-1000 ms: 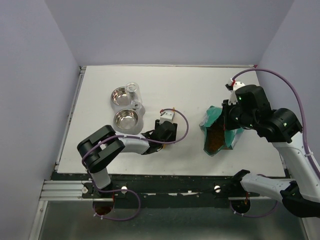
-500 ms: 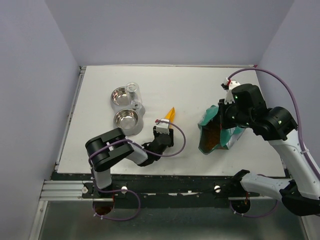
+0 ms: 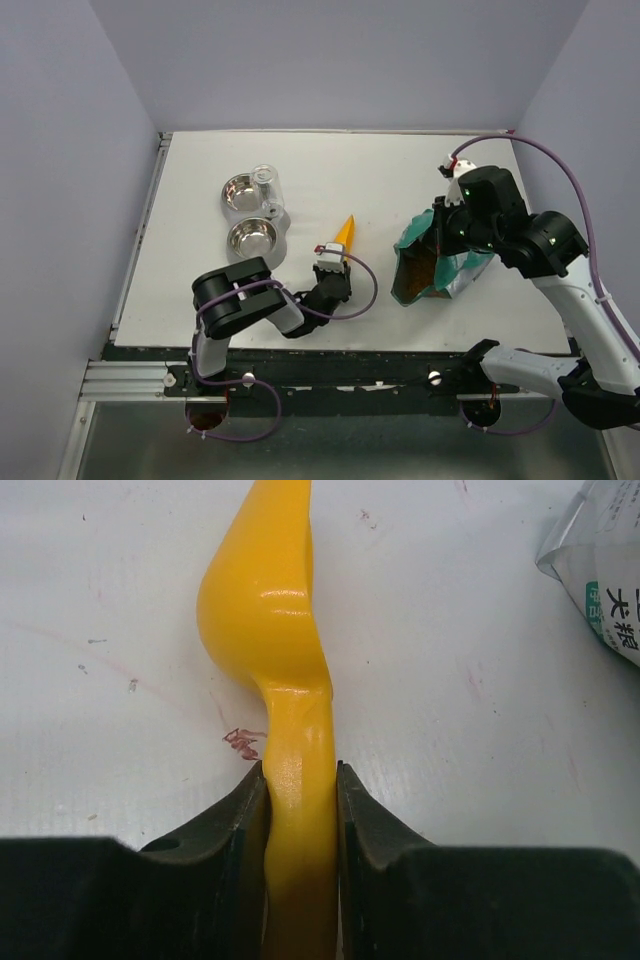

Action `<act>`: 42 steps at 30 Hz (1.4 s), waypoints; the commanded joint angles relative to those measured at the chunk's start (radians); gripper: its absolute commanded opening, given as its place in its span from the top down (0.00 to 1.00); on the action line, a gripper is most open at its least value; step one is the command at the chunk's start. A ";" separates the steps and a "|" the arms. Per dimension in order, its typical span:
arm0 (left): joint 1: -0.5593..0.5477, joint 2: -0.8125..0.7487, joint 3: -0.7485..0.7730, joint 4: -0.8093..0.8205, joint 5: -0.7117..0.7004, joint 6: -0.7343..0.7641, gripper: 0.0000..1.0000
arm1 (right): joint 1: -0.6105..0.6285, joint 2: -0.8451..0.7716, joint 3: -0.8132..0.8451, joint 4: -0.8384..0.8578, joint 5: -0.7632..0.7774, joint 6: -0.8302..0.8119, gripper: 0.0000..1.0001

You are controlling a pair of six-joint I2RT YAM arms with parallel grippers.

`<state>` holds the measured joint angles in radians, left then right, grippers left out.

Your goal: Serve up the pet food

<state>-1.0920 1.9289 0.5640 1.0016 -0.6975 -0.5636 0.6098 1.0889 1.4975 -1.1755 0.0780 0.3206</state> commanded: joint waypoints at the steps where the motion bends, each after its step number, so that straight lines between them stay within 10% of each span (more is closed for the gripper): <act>1: -0.009 -0.086 -0.019 -0.401 0.065 -0.088 1.00 | 0.001 0.035 0.056 0.025 0.110 -0.009 1.00; 12: 0.035 -0.950 0.104 -1.288 0.593 -0.361 1.00 | -0.001 0.158 0.228 0.063 0.233 -0.073 1.00; 24: 0.386 -1.179 0.796 -2.087 1.231 -0.421 1.00 | 0.001 0.284 0.277 0.315 0.161 -0.210 1.00; 30: 0.388 -1.130 0.839 -1.963 1.425 -0.614 1.00 | 0.001 0.287 0.221 0.373 0.056 -0.229 1.00; 42: 0.388 -0.935 0.875 -1.987 1.281 -0.697 1.00 | 0.002 0.103 -0.013 0.462 -0.239 -0.206 1.00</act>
<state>-0.7086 0.9886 1.4403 -1.0119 0.6155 -1.1866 0.6086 1.2507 1.4975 -0.8349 -0.0090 0.1036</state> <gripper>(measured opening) 0.339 0.010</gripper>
